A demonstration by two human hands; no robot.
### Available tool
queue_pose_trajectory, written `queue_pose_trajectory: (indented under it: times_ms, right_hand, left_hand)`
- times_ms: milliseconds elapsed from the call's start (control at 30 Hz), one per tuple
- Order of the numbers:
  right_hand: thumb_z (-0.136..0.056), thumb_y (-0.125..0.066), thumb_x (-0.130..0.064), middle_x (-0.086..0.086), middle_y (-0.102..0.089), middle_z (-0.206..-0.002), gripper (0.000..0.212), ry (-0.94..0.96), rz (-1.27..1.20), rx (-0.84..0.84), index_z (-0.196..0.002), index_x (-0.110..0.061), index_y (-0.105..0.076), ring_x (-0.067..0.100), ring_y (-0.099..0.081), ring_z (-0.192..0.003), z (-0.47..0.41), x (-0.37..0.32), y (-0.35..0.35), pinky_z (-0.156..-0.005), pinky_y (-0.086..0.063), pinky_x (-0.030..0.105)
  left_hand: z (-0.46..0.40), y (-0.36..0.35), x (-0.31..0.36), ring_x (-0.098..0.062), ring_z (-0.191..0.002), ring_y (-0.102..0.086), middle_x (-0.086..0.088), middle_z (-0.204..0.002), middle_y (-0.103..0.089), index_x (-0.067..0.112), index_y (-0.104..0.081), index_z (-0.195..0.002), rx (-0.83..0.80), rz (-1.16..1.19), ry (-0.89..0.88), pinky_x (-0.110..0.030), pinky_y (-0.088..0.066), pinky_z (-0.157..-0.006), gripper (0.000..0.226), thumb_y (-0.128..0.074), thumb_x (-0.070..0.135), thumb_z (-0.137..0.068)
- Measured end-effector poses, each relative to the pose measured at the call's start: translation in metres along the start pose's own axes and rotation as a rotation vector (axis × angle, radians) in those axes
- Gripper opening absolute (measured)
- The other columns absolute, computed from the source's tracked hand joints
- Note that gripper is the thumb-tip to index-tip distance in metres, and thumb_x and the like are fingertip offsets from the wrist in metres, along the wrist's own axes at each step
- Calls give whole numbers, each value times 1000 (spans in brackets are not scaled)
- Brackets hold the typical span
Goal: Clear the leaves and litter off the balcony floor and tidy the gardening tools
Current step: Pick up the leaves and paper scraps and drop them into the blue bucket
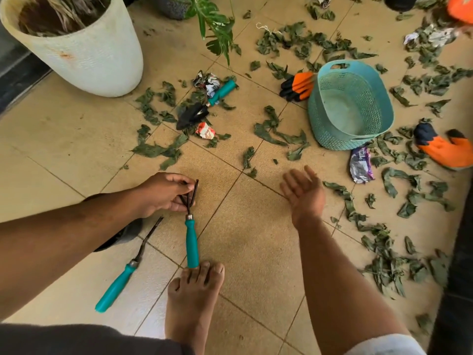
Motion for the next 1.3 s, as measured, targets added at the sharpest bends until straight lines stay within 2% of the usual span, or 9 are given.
queue_pose_trajectory:
  times_ms: [100,200,300,433,567,733,867,1000,1300]
  right_hand:
    - [-113,-38,-34,13,-72,-130,39,-22,67,-78,-141,-17,-59,32,-73,-115,13,2,-18,-97,-59,51]
    - [-113,-39,-31,12,-75,-124,39,-280,345,-384,-141,-14,-60,34,-74,-110,56,62,-59,-97,-58,58]
    - [-114,-35,-29,8,-78,-116,38,-483,419,-402,-139,-14,-60,27,-78,-99,80,105,-72,-85,-64,49]
    - [-113,-39,-29,6,-74,-123,32,-193,314,-184,-134,-24,-63,28,-76,-107,58,78,-54,-91,-63,53]
    - [-104,-43,-28,-12,-70,-125,36,204,819,-82,-133,-38,-63,11,-67,-115,51,19,-22,-99,-58,40]
    - [-101,-53,-15,-16,-73,-119,34,194,1081,-147,-124,-30,-73,5,-69,-106,64,1,20,-89,-60,29]
    - [-93,-53,-7,-13,-75,-118,43,214,1144,-119,-123,-30,-74,6,-68,-105,66,0,37,-88,-56,25]
    - [-91,-53,-4,-9,-75,-120,47,304,1115,-27,-127,-28,-72,4,-68,-107,66,-16,56,-93,-57,25]
    - [-83,-52,-4,4,-32,-164,82,460,1413,294,-159,-31,-36,28,-29,-150,50,-62,106,-125,-32,45]
  left_hand:
    - [-8,-9,-3,-34,-99,-80,-21,-110,-79,9,-71,-123,-17,-48,57,-54,-63,-92,21,-68,9,-103]
    - [-13,-24,-1,-32,-100,-79,-17,-112,-78,14,-72,-121,-28,-134,88,-45,-67,-81,19,-69,10,-103]
    - [-20,-30,6,-20,-105,-69,-2,-112,-76,26,-77,-111,23,-350,15,-33,-59,-71,13,-75,22,-100]
    - [-30,-41,10,-15,-110,-67,5,-112,-77,29,-80,-110,-12,-416,-20,-31,-59,-72,16,-80,20,-96]
    - [-32,-65,21,-17,-110,-68,2,-116,-75,26,-79,-111,-95,-494,-17,-34,-61,-78,21,-73,10,-99]
    - [-33,-106,67,-14,-102,-65,7,-112,-72,30,-75,-103,68,-778,-192,-34,-54,-85,9,-69,32,-97]
    - [-47,-140,100,-21,-108,-59,-7,-133,-56,26,-51,-143,165,-942,-345,-34,-50,-80,64,-81,43,-89]
    - [-70,-167,111,-39,-137,-38,-16,-155,-28,28,-26,-162,207,-1121,-453,-47,-48,-102,92,-80,50,-90]
    - [-74,-179,100,-32,-124,-56,-9,-142,-61,12,-73,-135,154,-1193,-767,-39,-49,-99,36,-73,10,-99]
Point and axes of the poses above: each hand's wrist, its own z-axis away from the middle knuckle, its own y-axis out of the back of the hand, x = y × z, the point moved 6 cm from there along -z, towards the middle knuckle
